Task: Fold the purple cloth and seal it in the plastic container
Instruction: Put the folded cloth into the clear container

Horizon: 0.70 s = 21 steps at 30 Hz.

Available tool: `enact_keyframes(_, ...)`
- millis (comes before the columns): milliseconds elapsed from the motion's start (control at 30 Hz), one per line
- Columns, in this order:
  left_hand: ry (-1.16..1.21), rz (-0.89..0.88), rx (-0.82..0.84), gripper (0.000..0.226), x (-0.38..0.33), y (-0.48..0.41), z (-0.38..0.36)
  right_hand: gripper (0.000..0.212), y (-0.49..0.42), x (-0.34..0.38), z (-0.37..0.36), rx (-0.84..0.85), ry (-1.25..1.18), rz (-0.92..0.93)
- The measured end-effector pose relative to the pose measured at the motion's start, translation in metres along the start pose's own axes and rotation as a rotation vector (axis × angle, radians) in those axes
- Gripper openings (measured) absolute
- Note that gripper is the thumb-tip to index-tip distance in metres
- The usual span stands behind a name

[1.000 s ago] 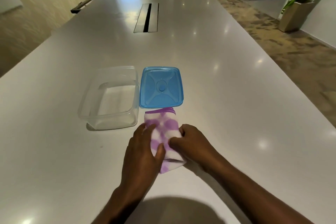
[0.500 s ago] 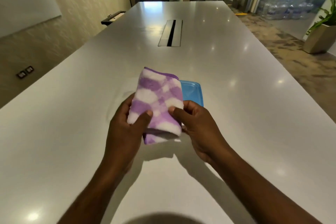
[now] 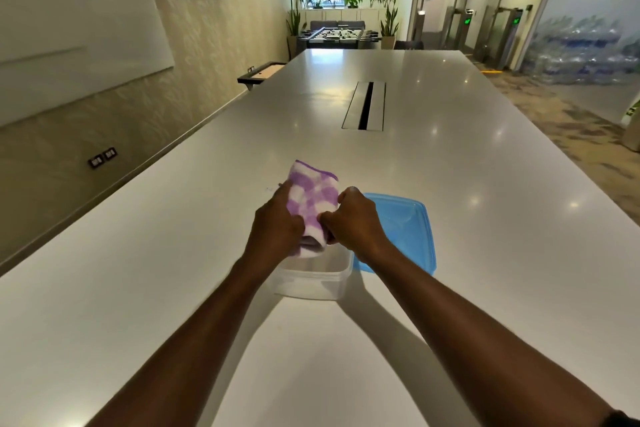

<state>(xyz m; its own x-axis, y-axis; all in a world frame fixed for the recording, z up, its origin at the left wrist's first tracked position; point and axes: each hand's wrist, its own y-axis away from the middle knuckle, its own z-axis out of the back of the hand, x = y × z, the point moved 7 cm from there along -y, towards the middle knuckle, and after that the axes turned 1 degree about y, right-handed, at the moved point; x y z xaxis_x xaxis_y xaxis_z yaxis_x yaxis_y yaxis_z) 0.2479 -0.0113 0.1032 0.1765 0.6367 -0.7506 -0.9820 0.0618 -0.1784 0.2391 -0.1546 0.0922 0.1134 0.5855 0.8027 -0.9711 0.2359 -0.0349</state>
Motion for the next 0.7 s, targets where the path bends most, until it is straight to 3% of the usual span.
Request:
enact_keyframes(300,-0.216,0.077,0.114,0.041,0.028,-0.018,-0.031,0.052,-0.019,0.000,-0.036,0.053,0.389,0.023)
enact_keyframes(433,-0.254,0.079,0.200,0.044,0.029,-0.019,-0.040,0.042,-0.022,-0.003,-0.047,0.049,0.467,0.092)
enact_keyframes(567,-0.421,0.014,0.327,0.034,0.025,-0.015,-0.050,0.025,-0.015,0.001,-0.056,0.162,0.570,0.172)
enact_keyframes(700,-0.566,0.051,0.432,0.026,0.022,-0.017,-0.054,0.026,-0.004,0.007,-0.054,0.205,0.628,0.200)
